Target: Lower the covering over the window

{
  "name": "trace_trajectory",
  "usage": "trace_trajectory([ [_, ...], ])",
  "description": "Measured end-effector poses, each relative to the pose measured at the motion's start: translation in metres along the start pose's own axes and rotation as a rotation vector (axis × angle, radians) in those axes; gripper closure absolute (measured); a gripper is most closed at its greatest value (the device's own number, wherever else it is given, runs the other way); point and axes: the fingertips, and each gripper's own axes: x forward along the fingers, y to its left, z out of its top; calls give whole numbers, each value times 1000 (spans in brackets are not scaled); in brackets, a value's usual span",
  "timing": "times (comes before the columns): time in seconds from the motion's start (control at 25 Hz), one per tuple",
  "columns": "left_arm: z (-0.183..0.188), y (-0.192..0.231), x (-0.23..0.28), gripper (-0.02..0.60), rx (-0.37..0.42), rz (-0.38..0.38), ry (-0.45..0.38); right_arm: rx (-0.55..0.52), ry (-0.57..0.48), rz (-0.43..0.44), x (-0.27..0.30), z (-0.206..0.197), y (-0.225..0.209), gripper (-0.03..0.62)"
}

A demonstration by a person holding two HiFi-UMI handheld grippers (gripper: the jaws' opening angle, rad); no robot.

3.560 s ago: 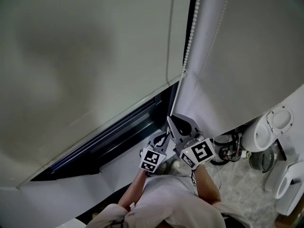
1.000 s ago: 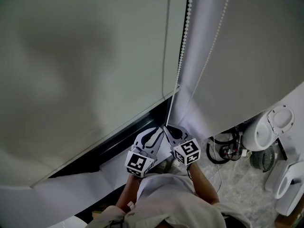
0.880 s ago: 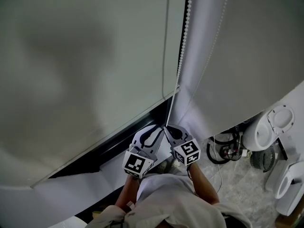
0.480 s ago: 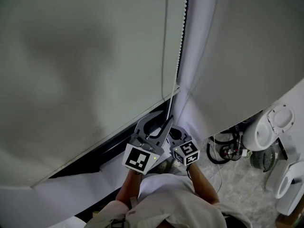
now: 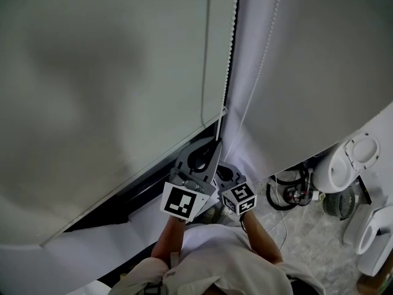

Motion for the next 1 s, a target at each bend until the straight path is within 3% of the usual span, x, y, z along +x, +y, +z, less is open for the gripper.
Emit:
trace_trajectory([
  [1.0, -98, -10, -23, 566, -15, 9, 192, 61, 218, 14, 12, -94, -1, 597],
])
